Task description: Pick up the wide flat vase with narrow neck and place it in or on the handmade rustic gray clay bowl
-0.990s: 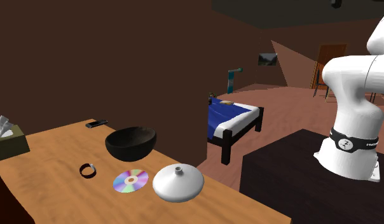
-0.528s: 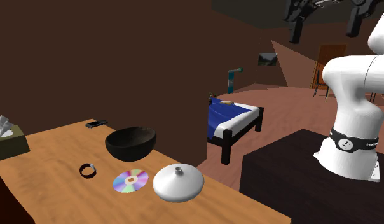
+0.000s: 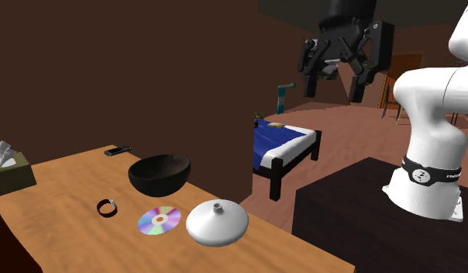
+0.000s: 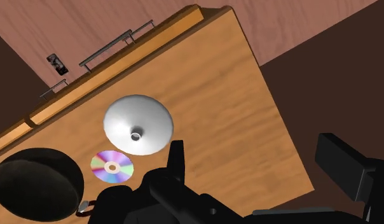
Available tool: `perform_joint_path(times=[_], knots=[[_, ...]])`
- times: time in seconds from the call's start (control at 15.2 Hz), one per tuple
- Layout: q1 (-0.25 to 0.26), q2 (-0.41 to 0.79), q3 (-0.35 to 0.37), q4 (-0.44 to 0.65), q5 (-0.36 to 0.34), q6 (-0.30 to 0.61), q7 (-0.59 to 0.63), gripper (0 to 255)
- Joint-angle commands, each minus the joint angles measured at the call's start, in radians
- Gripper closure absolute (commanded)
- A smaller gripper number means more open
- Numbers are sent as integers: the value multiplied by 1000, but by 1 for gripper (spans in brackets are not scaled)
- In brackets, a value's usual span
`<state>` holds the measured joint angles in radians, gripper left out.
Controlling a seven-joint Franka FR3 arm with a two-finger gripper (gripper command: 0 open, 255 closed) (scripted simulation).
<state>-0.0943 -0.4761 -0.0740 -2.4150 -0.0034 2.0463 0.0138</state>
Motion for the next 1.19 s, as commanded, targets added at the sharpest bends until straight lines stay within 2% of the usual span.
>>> perform_joint_path(times=[0.0, 0.53, 1.12], knots=[[-9, 64, -18, 4, -5, 55, -18, 0], [-38, 329, -86, 62, 4, 238, -97, 0], [-84, 657, -131, 216, 77, 379, -207, 0]])
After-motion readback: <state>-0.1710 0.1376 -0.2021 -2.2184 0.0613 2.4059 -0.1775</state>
